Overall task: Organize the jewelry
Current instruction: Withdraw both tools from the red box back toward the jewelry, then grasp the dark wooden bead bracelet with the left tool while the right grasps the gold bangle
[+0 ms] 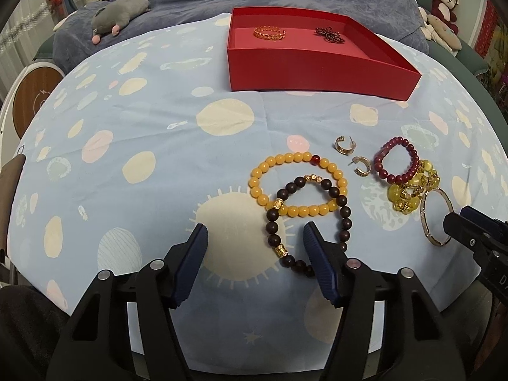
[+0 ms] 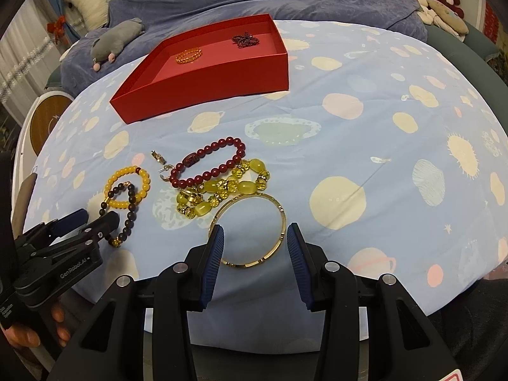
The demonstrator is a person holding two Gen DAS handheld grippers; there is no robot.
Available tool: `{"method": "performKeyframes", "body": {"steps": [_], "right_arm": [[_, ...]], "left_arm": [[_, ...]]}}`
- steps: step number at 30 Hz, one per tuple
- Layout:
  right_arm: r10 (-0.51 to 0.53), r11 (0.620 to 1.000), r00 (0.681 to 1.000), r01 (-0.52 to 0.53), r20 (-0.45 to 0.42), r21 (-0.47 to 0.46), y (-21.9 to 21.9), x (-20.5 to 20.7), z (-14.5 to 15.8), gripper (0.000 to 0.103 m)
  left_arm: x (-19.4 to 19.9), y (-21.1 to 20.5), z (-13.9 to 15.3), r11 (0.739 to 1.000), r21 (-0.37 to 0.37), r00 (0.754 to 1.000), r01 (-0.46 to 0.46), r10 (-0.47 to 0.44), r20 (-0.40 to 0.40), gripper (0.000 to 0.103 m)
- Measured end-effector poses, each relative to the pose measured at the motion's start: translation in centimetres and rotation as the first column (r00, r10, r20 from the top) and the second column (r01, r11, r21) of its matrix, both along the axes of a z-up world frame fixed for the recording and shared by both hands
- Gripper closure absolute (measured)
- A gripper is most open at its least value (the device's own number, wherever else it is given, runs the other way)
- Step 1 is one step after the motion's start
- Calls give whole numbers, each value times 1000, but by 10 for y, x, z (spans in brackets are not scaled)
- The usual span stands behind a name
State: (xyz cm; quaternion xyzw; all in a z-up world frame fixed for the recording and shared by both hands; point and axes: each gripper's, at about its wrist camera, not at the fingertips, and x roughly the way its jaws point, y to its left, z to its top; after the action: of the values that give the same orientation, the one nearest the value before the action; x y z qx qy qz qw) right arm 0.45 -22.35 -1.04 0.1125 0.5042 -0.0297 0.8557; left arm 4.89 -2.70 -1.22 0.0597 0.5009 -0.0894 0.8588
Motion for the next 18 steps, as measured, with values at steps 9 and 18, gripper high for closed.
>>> {"method": "performKeyframes", "body": {"steps": [9,18], "right_arm": [[13,1000,1000,-13,-18,-26,11,6,-8,42],[26,997,1000,-27,-13,-77,18,11,-11,43]], "left_arm": [[-1,1,4,999,-26,999,35,-34,17,93],[-2,6,9,997,-69,1000,26,-26,1,95]]}}
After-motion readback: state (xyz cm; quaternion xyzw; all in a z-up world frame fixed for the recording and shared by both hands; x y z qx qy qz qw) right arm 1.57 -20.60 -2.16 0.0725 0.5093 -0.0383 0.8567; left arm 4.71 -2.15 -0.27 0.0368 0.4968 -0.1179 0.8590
